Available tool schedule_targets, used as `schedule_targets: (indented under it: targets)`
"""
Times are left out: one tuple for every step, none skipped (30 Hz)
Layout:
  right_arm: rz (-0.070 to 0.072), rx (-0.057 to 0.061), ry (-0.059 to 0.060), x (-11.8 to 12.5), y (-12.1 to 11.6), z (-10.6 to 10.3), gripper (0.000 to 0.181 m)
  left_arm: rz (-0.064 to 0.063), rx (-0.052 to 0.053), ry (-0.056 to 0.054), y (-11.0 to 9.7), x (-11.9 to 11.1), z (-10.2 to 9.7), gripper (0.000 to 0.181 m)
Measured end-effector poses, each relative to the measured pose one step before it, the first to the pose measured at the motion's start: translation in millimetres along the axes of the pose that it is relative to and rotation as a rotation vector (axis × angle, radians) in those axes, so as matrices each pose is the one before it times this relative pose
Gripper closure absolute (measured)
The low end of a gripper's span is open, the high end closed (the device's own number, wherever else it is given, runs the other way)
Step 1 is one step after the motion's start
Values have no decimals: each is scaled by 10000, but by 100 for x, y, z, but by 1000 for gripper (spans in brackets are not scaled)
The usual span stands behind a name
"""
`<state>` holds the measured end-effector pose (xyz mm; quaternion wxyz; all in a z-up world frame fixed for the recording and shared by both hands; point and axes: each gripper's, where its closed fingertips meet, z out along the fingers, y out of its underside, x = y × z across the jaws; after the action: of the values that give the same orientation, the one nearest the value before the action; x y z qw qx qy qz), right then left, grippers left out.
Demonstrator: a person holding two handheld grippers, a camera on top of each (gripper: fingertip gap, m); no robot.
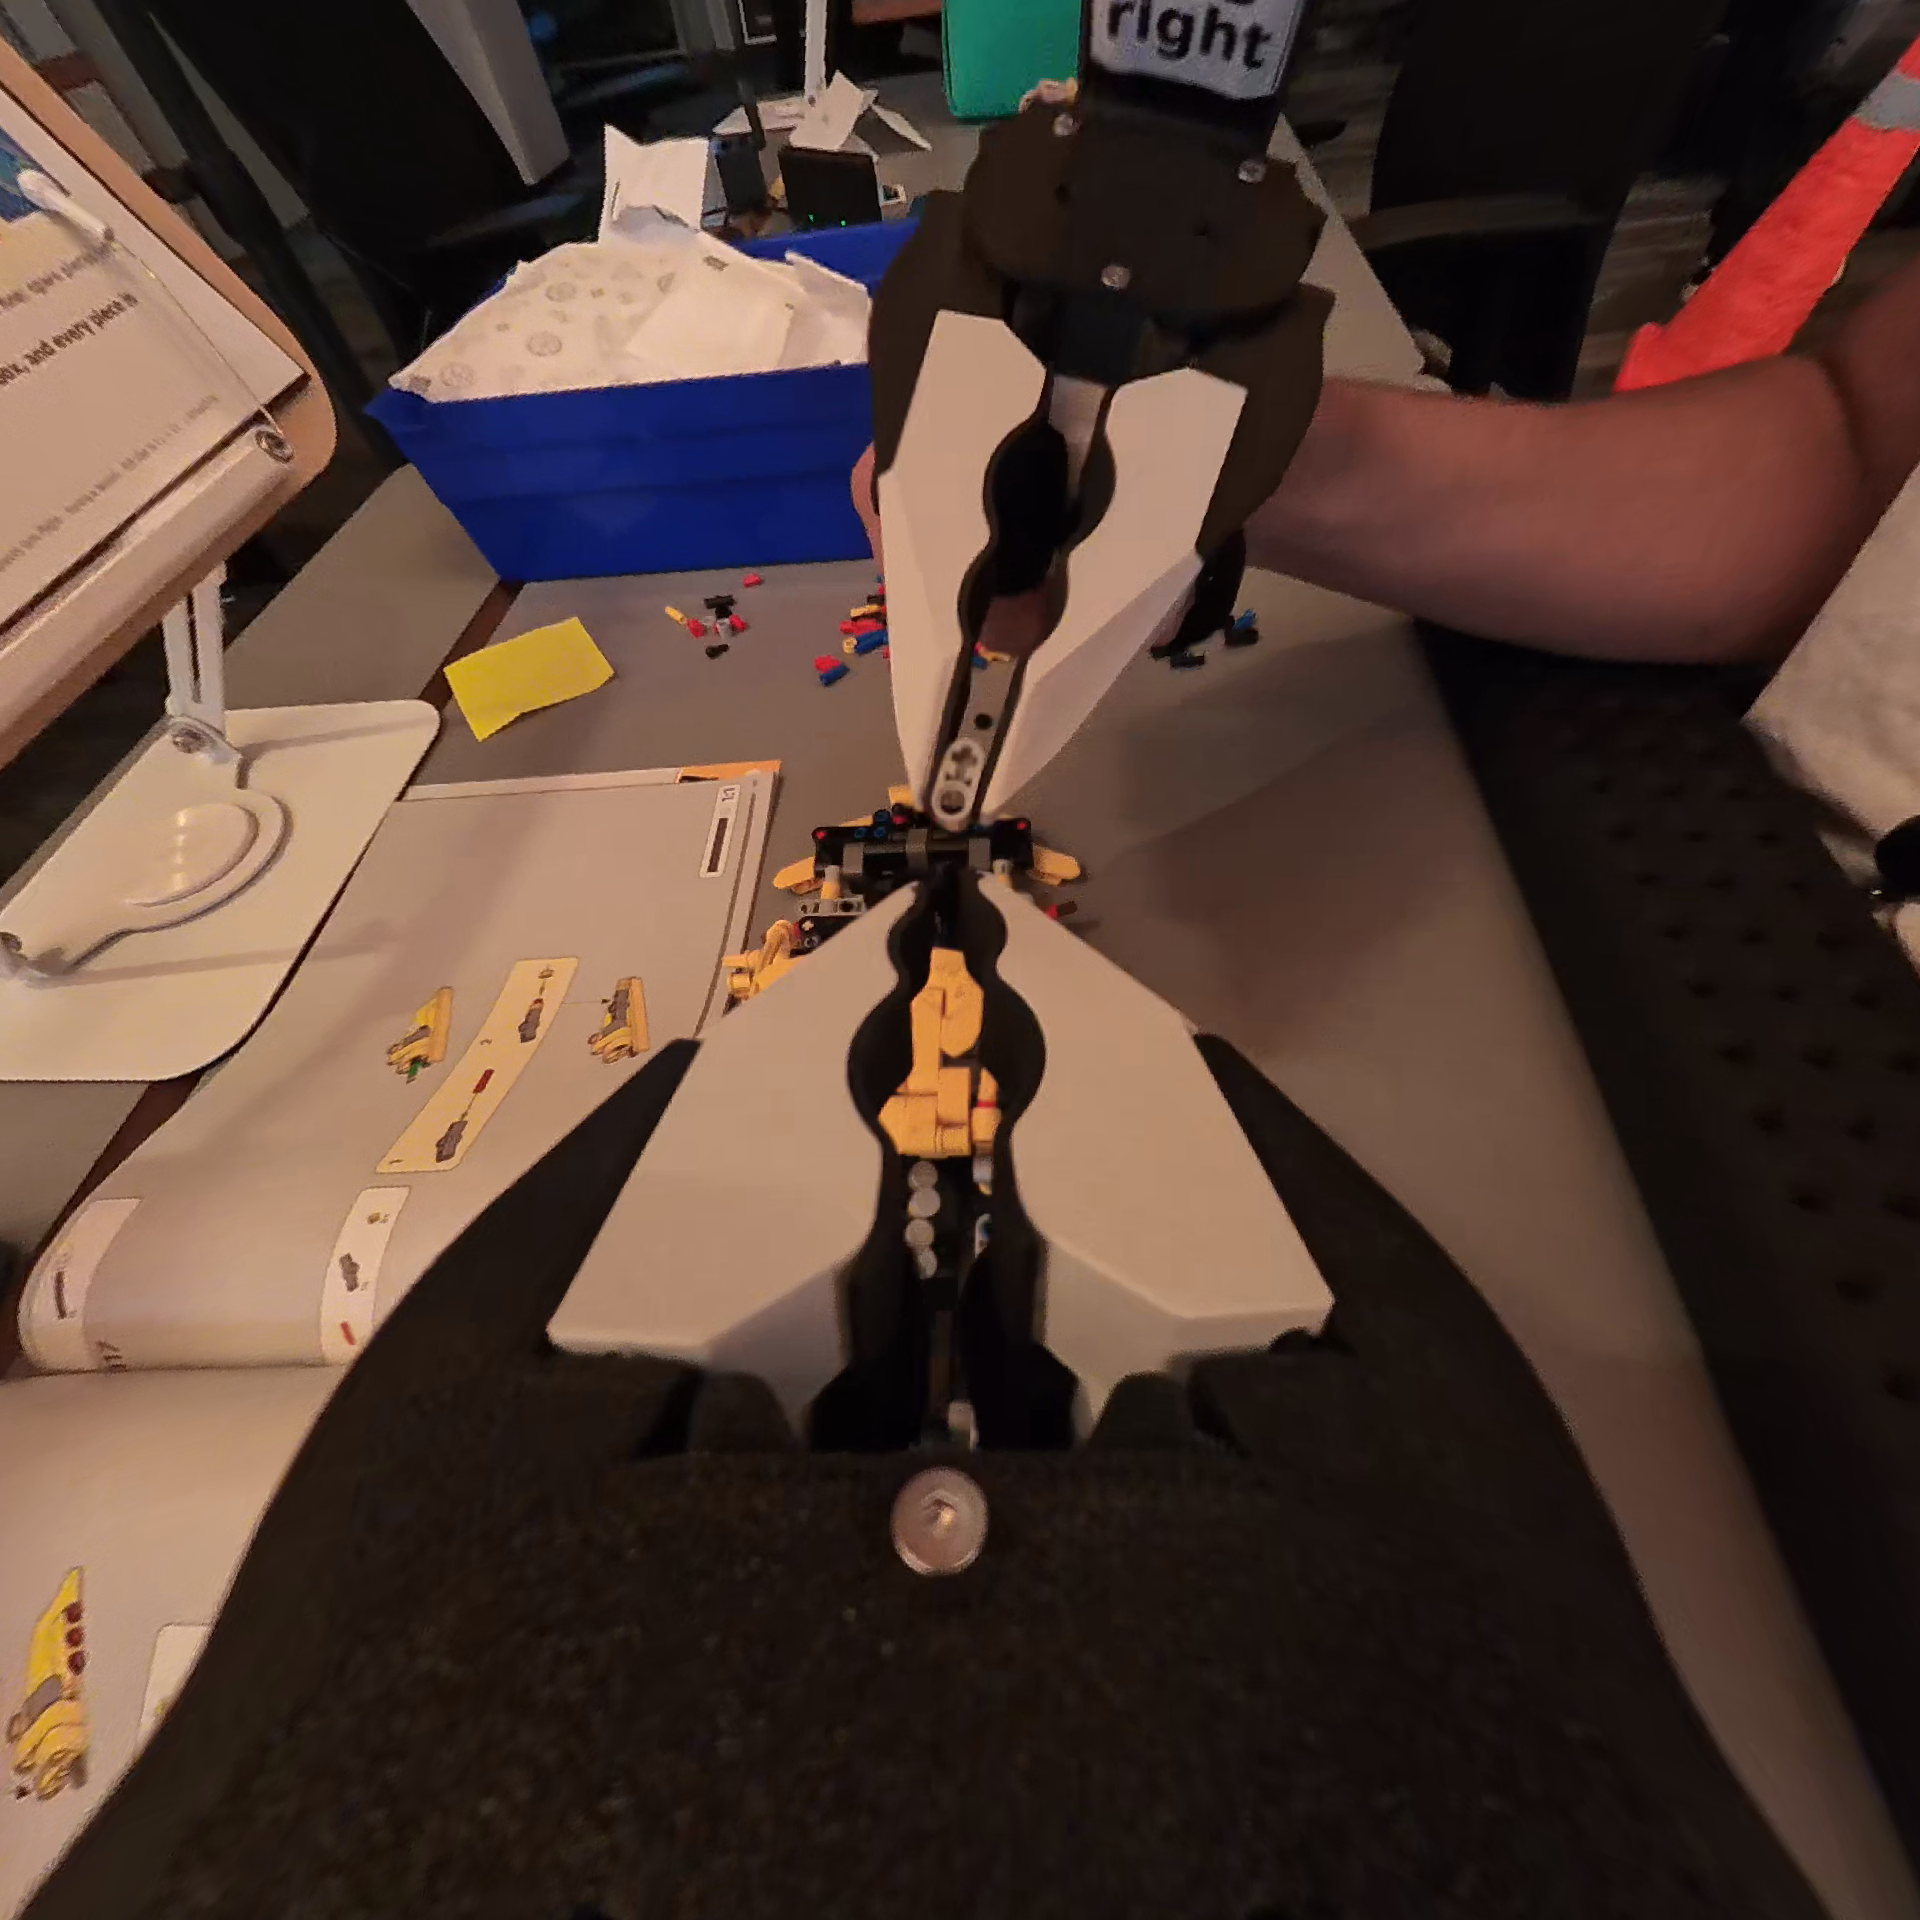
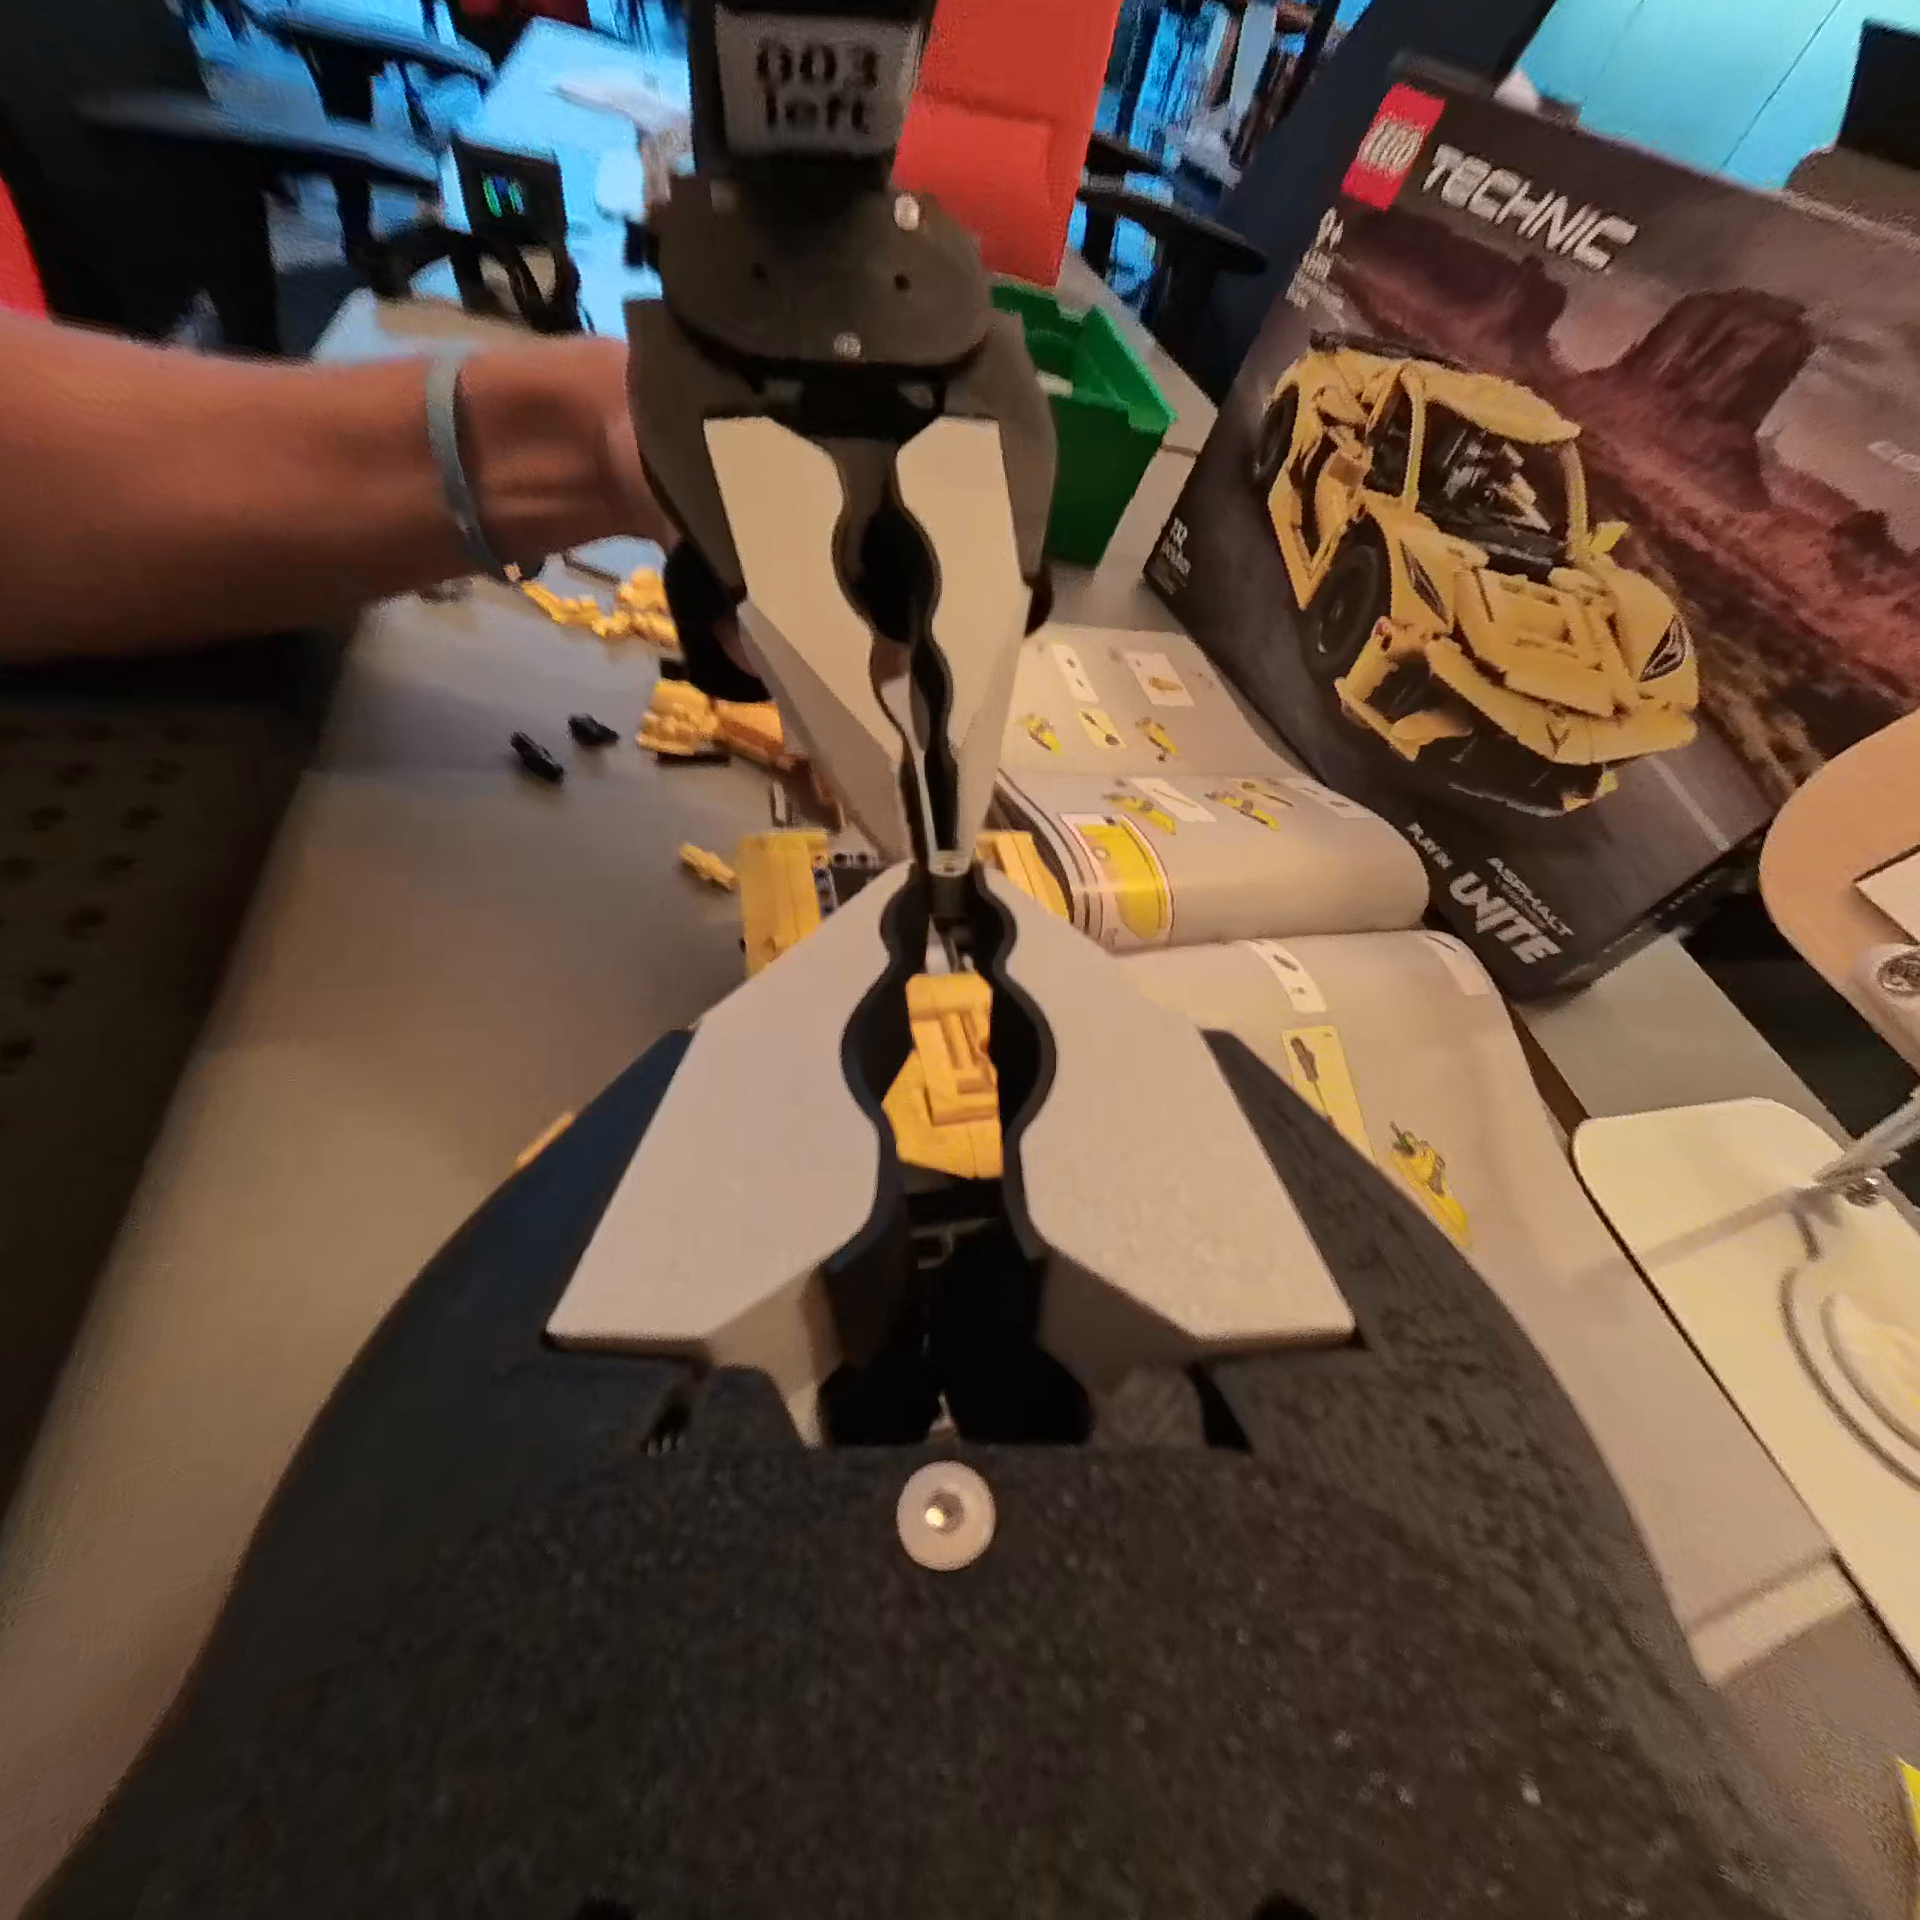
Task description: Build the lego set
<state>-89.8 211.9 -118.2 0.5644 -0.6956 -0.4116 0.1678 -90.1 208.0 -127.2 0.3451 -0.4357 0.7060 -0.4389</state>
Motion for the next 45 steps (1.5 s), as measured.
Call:
schedule_targets:
  targets:
    - [191, 375, -71, 24, -517, -122, 175, -26, 87, -15, -194, 38, -16, 177]
    - [211, 349, -7, 161, -420, -105, 176, -8, 79, -44, -154, -24, -37, 177]
    - [222, 316, -1, 179, -326, -86, 176, -36, 35, 11, -91, 27, -30, 177]
    - [256, 298, -180, -79, -301, -45, 176, -32, 17, -56, -57, -78, -9, 177]
    - [234, 216, -158, -77, -179, 23, 176, -12, 59, -71, -98, -115, 3, 177]
    - [135, 85, -105, -64, 20, 77, 176, -35, 97, 39, -149, 59, 21, 177]
    - [35, -104, -63, -60, 279, 140, 176, -52, 144, 30, -239, 38, 4, 177]
    - [-69, -194, 77, 107, 404, 114, 176, -48, 75, -18, -135, -58, 4, 177]
    - [-36, 36, 10, 10, 9, -33, 176, -31, 19, -39, -27, -93, 0, 177]
    - [71, -78, -47, -12, 122, -10, 176, -20, 67, -56, -75, -111, -57, 177]
    - [47, -62, -26, 26, 92, -20, 176, -45, 98, -18, -161, -60, -99, 177]
    - [13, -7, -2, 39, 41, -35, 176, -58, 99, 11, -200, -23, -146, 177]
    - [13, -75, 58, 141, 173, -6, 176, -28, 122, 19, -234, 7, -180, 177]
    - [-9, -228, 159, 318, 427, 40, 176, -24, 157, 64, -323, 92, -213, 177]
    - [-33, -212, 91, 190, 416, 52, 176, -36, 111, 72, -265, 121, -206, 177]
    - [19, 7, -25, 1, 65, 17, 175, 17, 14, -30, -113, -8, -159, 177]
    - [67, 137, -53, -58, -215, -35, 176, 60, -63, -69, 48, -57, -111, 177]
    - [54, 159, -88, -148, -330, -48, 176, 36, -98, -29, 135, -14, -38, 177]
    - [22, 182, -88, -204, -417, -54, 176, 27, -100, -37, 157, -30, 5, 177]
    - [-18, 204, -65, -211, -454, -49, 176, 44, -127, -25, 199, -9, 70, 177]
    - [26, 257, -122, -286, -504, -39, 176, 47, -158, 32, 245, 109, 120, 177]
    - [66, 205, -76, -177, -398, -16, 176, 51, -112, 34, 159, 133, 136, 177]
    - [5, 103, 48, 30, -207, -3, 176, 34, -44, 57, 46, 165, 142, 177]
    - [-50, -10, 47, 24, 16, 12, 176, 10, -9, 86, -19, 189, 127, 177]
    - [-34, -102, -2, -2, 166, 42, 176, 13, 25, 32, -63, 94, 112, 177]
    - [7, -30, -12, -17, 85, 41, 176, 1, 26, 23, -50, 60, 82, 177]
    - [35, -9, -63, -69, 89, 54, 176, -11, 16, 24, -26, 59, 51, 177]
    - [21, -89, -63, -73, 195, 86, 176, 0, 27, 6, -58, 16, 16, 177]
    - [-18, -70, -6, -9, 176, 94, 176, -14, -2, 39, -14, 54, -11, 177]
    - [-6, -26, -13, -22, 83, 63, 176, -10, -40, 23, 67, 29, 4, 177]
    - [5, -50, -4, 24, 113, 24, 176, 2, -50, -2, 105, -6, 19, 177]
    - [11, -67, -26, -6, 149, 5, 176, -10, -54, 17, 102, 18, 43, 177]
    - [11, -78, -8, 27, 173, 6, 175, 2, -52, 2, 92, 2, 60, 177]
    - [26, -20, -31, 15, 88, -32, 176, 2, -27, 11, 58, 30, 40, 177]
    - [59, -16, -82, -65, 73, -34, 175, -11, -16, 32, 25, 56, 13, 177]
    - [49, -38, -43, -1, 77, -18, 176, 0, -26, 9, 27, 23, 6, 177]
    - [24, -68, -37, -8, 132, -9, 176, 2, -31, 12, 32, 24, -22, 177]
    - [45, -99, -53, -41, 198, 2, 175, -1, 7, 14, -20, 19, -56, 178]
    - [26, -137, 1, 56, 262, 20, 175, -4, 183, 6, -321, 20, -166, 180]
    - [-40, -304, 50, 112, 548, 85, 175, -43, 366, 96, -646, 144, -292, 180]
    - [-66, -219, 91, 123, 417, 117, 176, -61, 252, 141, -545, 215, -300, 180]
    - [-18, 262, 24, -3, -399, -58, 176, 26, -53, -28, -43, 3, -231, 180]
    - [143, 548, -164, -206, -956, -264, 175, 95, -228, -187, 287, -204, -241, 180]
    - [192, 272, -122, -69, -625, -265, 176, 33, -210, -161, 289, -158, -271, 181]
    - [-9, -99, 127, 249, -14, -189, 176, -52, -108, -107, 162, -63, -380, 181]
